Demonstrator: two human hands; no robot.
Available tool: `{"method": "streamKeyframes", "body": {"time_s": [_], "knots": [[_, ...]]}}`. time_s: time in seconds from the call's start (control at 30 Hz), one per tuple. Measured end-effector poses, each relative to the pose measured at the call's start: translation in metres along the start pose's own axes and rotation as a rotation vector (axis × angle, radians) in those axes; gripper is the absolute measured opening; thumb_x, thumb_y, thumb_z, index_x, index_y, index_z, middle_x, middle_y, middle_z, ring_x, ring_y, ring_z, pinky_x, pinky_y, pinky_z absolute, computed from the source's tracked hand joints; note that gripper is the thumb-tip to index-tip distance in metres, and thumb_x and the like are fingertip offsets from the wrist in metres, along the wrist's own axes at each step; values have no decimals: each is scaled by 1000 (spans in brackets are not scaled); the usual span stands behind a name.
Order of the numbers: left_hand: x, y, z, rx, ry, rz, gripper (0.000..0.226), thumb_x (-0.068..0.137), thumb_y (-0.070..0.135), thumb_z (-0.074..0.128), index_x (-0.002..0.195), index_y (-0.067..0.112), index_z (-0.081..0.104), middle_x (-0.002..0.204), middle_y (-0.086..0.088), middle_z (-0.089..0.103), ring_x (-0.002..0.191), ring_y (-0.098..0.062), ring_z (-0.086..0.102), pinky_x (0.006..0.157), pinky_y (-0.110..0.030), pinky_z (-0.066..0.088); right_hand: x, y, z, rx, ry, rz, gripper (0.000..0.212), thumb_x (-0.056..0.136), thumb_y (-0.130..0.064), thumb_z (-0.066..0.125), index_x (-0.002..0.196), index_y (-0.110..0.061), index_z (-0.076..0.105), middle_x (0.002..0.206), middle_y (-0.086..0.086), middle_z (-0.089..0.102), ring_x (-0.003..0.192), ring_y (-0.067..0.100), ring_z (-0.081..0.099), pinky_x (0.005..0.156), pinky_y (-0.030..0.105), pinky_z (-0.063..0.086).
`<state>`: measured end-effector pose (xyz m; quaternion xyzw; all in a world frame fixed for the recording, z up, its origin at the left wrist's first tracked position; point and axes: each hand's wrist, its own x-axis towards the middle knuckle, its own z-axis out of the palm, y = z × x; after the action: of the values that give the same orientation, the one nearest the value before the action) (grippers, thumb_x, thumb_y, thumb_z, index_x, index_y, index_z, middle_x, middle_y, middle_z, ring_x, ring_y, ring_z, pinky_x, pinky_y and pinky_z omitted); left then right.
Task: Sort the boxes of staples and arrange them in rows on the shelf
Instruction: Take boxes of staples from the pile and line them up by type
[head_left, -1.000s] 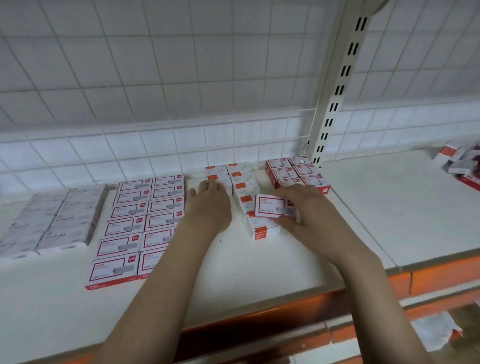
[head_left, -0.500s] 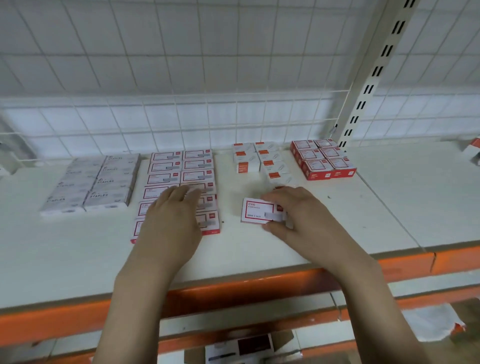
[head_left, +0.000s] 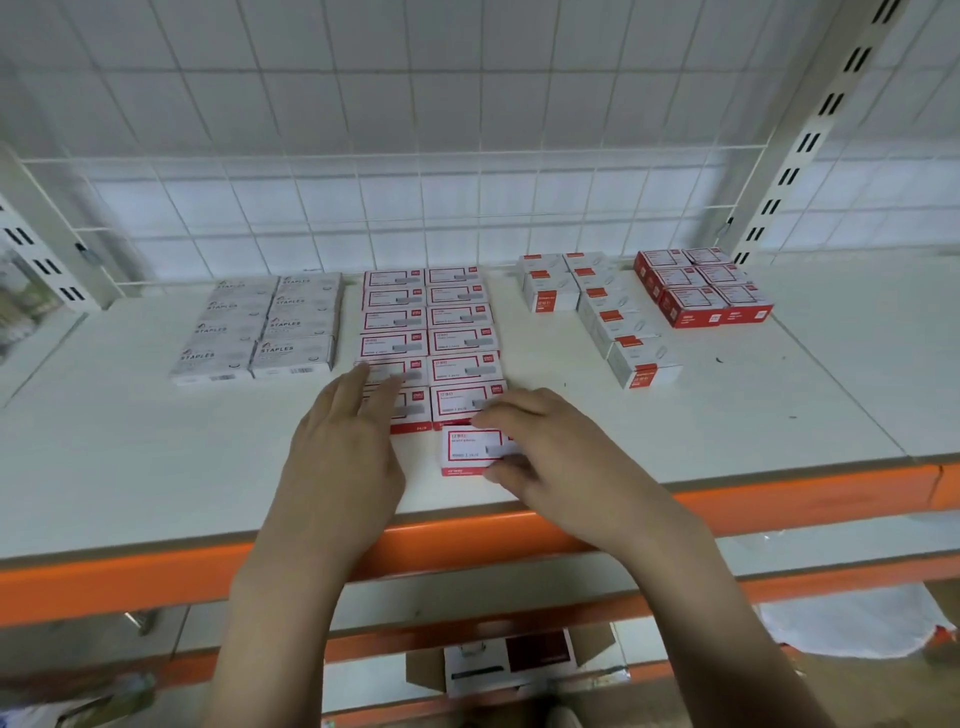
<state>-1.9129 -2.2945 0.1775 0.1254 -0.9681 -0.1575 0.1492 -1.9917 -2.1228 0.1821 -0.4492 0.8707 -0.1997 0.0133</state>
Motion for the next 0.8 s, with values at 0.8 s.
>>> {"method": "streamKeyframes", "body": {"time_s": [0.8], "knots": [[12,26,2,27,-136,114,57,92,20,49,145,18,27,153,-7,23,141,-25,16,116,-40,16,-20,13,-4,18,145,156,35,86,-29,60,119,-16,63,117,1,58,112,19,49,93,19,32]]}}
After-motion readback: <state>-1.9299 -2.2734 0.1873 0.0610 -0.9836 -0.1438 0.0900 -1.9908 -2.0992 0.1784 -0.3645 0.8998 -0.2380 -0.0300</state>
